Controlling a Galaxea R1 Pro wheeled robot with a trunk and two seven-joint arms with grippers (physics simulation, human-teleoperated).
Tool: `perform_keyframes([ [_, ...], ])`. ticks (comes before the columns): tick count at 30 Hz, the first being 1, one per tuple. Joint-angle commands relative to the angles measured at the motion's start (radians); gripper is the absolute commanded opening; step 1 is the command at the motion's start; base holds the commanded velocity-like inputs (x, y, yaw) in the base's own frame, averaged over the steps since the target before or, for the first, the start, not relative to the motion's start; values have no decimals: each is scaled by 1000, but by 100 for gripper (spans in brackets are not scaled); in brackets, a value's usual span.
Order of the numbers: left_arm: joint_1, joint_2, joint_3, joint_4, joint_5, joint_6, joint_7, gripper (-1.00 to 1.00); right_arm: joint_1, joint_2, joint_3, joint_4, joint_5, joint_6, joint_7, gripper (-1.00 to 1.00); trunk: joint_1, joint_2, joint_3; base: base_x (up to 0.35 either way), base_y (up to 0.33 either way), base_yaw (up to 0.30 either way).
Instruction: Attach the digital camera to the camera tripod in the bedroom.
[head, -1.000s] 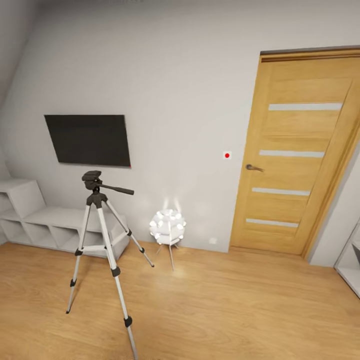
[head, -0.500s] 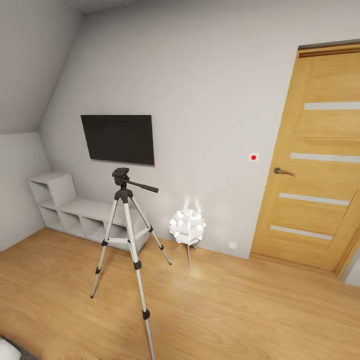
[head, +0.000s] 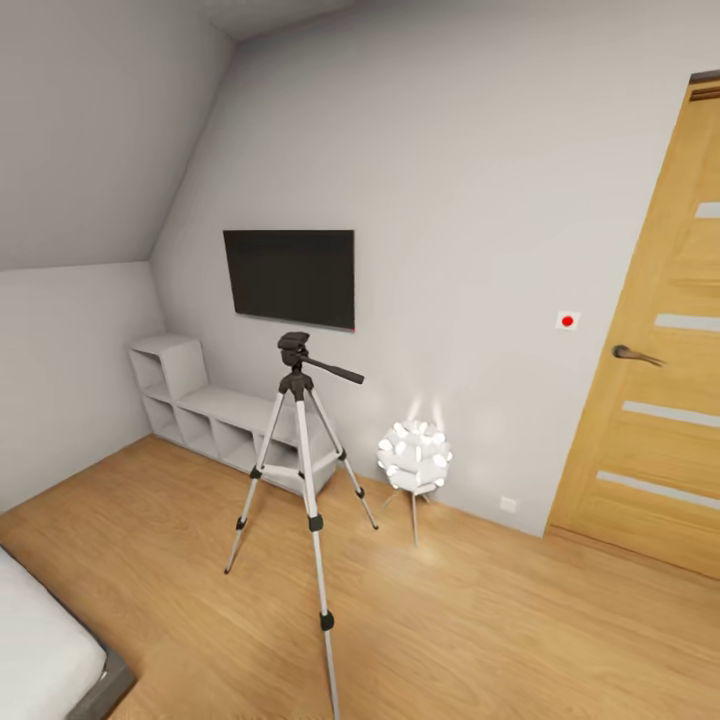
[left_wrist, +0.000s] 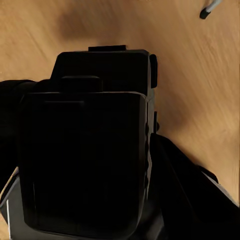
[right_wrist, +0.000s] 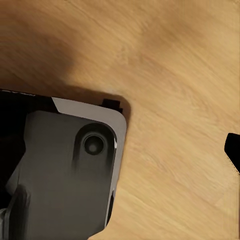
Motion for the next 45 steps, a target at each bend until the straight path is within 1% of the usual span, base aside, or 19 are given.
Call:
perform_keyframes([
  [1,0,0,-8,1,13,-2,-5,-100,-1,0,-3,3,8,-5,2,100,0,-1,0,0,0,300],
  [4,0,1,-7,1,48,0,-5,-100,-1,0,-3,3,8,-6,2,100,0,-1,0,0,0,300],
  [10,0,1,-8,1,66,0,-7,-100,-1,0,-3,3,8,-6,2,100,0,-1,0,42,0,297],
  [15,0,1,-8,1,66,-1,-9,-100,-1,-2,-3,2,9,-8,2,100,0,-1,0,270,0,113],
  [19,0,1,-9,0,62,-3,-14,-100,-1,-9,-3,2,11,-8,-1,100,0,-1,0,315,18,16],
  [25,0,1,-10,-1,58,-1,-21,-100,-1,-7,-3,2,11,-9,-1,100,0,-1,0,319,117,2],
  [34,0,1,-13,-3,55,4,-28,-100,-1,-8,-3,2,11,-8,-1,100,0,-1,0,282,241,0],
  [45,0,1,-14,-4,55,4,-28,-100,-1,-8,-5,2,10,-10,-1,100,0,-1,0,217,301,0],
])
